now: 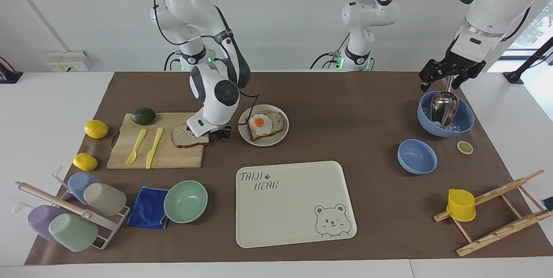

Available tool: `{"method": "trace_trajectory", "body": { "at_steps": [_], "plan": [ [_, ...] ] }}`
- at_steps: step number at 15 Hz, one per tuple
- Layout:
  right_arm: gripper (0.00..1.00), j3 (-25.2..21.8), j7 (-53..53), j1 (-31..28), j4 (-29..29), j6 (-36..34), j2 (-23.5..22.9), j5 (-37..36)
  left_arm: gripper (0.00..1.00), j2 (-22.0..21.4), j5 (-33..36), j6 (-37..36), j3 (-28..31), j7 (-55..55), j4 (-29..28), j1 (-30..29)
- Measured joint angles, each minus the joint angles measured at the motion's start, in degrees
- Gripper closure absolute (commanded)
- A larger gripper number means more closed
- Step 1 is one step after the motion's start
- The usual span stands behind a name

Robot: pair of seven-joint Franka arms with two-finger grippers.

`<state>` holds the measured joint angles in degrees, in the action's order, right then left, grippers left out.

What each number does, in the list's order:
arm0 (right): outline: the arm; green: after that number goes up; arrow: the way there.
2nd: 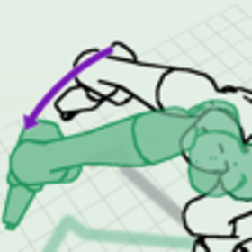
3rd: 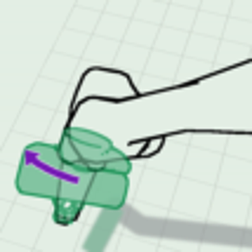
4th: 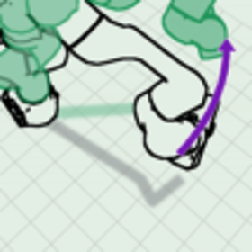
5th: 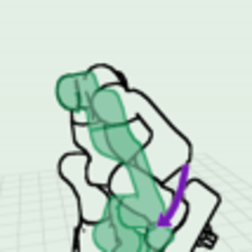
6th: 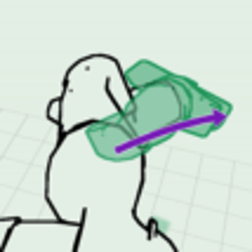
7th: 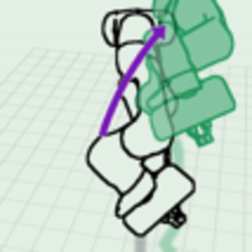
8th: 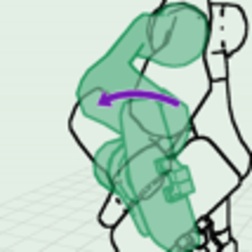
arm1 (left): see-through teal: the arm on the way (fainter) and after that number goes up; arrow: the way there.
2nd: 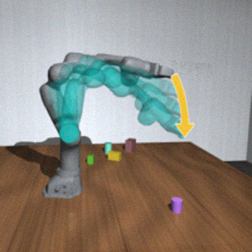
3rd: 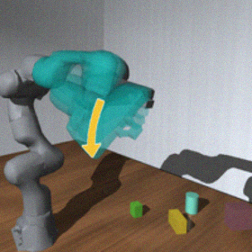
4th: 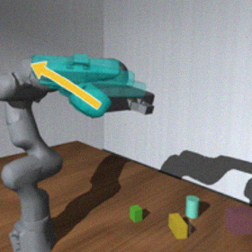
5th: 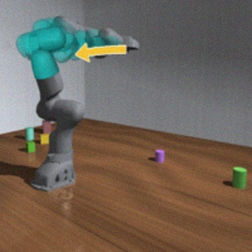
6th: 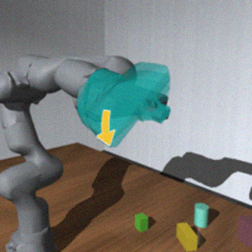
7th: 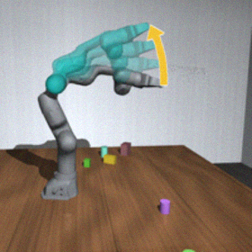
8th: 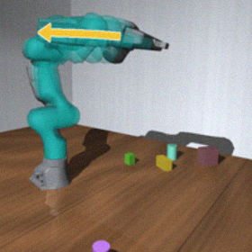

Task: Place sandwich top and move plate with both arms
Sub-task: 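Reach the right gripper to the bread slice on the cutting board, then grasp the bread slice with the right gripper and lift it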

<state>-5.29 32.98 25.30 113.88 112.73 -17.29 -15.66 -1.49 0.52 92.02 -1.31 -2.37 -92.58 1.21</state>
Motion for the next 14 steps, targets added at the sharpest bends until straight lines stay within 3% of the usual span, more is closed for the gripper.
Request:
{"method": "trace_trajectory", "body": {
  "at_steps": [4,12,14],
  "plan": [
    [0.00,0.06,0.00,0.36,2.75,0.99,0.94,-0.34,0.00,0.00,0.00,0.00,0.00,0.00,0.00,0.00],
    [0.01,0.23,0.00,0.82,4.47,1.00,1.16,-8.43,0.00,0.00,0.00,0.00,-0.03,0.00,0.00,0.01],
    [0.16,0.26,0.00,0.87,4.48,1.00,1.18,-8.47,0.00,0.00,0.00,0.00,-0.03,0.00,0.00,0.01]
  ]
}}
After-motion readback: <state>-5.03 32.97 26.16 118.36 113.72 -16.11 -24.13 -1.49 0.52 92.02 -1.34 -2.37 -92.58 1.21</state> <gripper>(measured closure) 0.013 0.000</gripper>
